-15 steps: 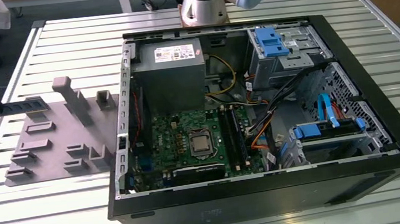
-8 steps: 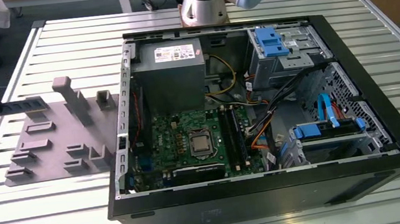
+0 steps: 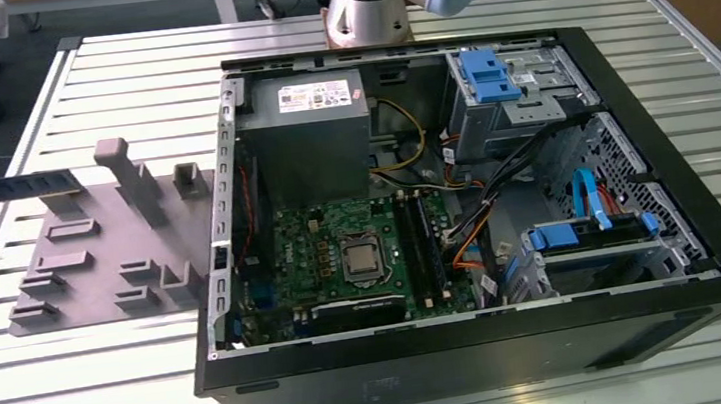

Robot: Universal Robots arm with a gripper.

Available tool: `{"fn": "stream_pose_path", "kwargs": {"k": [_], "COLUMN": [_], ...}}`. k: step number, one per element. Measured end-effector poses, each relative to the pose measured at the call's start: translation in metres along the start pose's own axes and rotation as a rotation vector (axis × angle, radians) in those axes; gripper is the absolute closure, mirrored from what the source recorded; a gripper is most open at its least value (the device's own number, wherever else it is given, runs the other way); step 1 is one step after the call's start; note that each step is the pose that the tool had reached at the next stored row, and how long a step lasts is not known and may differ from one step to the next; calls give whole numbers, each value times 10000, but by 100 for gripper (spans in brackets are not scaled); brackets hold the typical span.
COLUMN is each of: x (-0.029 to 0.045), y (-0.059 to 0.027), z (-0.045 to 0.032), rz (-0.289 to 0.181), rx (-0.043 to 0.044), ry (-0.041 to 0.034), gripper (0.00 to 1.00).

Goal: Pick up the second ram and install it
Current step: 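Pick up the second ram and move it above second insertion slot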

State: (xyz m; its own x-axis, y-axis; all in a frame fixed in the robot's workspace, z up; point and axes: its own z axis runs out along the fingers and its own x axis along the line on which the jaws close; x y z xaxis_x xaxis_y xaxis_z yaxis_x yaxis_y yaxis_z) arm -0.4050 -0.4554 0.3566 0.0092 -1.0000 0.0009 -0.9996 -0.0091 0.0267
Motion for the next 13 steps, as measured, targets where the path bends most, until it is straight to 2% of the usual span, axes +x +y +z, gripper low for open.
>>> {"fn": "stream_pose_path", "kwargs": {"k": [13], "x": [0], "y": [5], "z": [-207], "rz": [0], "rx": [0], "ry": [0], "gripper": [86]}}
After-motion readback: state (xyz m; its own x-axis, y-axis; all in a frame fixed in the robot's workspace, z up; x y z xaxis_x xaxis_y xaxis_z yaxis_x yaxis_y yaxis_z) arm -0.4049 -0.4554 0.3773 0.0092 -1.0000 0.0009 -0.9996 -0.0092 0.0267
